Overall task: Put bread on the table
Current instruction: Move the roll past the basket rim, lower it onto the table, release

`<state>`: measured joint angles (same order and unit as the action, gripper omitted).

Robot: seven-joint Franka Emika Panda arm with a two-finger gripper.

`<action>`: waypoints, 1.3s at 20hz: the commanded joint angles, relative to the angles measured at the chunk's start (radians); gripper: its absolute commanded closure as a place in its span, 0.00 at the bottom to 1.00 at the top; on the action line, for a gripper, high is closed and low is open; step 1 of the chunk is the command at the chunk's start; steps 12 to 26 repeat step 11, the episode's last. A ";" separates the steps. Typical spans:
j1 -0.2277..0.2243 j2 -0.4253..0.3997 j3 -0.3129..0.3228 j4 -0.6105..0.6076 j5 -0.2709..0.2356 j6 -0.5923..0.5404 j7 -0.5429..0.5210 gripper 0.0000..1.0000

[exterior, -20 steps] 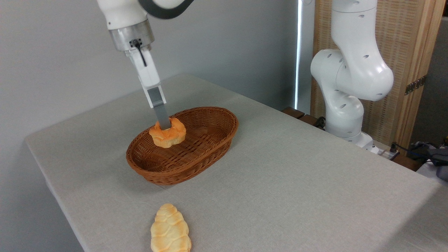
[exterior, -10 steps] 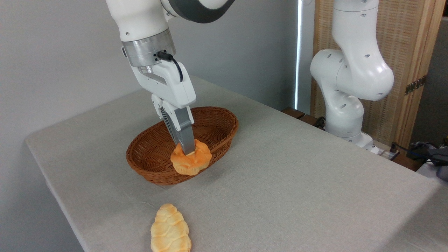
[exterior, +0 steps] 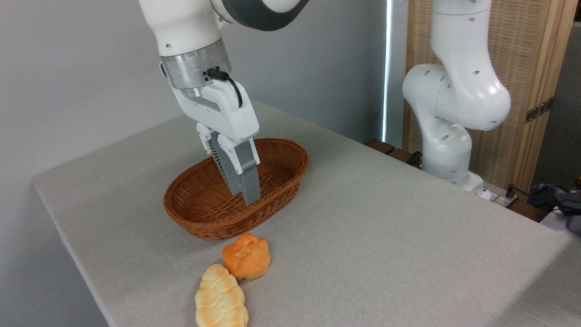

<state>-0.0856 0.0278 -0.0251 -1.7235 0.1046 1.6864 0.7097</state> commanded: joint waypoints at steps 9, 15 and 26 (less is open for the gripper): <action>-0.011 -0.011 0.076 0.001 -0.207 0.134 -0.007 0.00; -0.011 -0.011 0.076 0.002 -0.215 0.133 -0.003 0.00; -0.011 -0.011 0.076 0.002 -0.215 0.133 -0.003 0.00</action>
